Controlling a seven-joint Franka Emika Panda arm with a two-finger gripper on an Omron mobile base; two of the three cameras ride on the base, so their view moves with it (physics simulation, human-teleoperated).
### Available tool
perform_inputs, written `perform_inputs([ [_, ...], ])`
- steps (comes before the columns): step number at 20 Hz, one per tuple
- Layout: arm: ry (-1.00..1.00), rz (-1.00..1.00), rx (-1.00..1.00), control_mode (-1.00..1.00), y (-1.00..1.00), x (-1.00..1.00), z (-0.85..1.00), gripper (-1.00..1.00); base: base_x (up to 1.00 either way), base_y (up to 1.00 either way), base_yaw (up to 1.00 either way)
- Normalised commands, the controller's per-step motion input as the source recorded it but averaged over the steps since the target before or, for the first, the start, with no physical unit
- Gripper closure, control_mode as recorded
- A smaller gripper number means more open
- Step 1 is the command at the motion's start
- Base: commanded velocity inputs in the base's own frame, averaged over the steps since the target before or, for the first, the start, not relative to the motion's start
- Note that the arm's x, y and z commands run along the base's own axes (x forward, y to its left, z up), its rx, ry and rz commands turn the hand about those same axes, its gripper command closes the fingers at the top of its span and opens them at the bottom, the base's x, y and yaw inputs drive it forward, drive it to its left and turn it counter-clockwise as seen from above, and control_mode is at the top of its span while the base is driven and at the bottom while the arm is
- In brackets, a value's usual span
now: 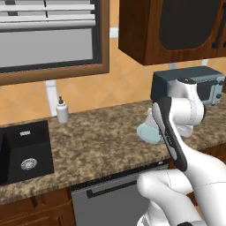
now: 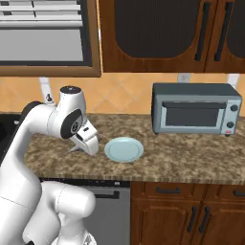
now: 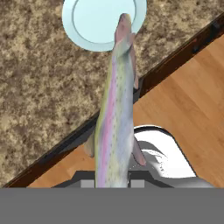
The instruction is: Pick up the knife from the drawer and place it on the cutting board. Then place the meat from the plate to the cutting board.
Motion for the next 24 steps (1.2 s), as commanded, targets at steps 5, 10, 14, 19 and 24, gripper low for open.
perform_inputs([
  [5,0.0,0.0,0.0,1.0,0.0,0.0,0.0,1.0,-0.29,0.97,0.78],
  [10,0.0,0.0,0.0,1.0,0.0,0.0,0.0,1.0,-0.11,0.98,0.78],
  [14,0.0,0.0,0.0,1.0,0.0,0.0,0.0,1.0,0.13,1.0,0.53],
  [19,0.0,0.0,0.0,1.0,0.0,0.0,0.0,1.0,0.57,0.98,-0.05],
  [24,0.0,0.0,0.0,1.0,0.0,0.0,0.0,1.0,0.4,0.85,-0.21],
])
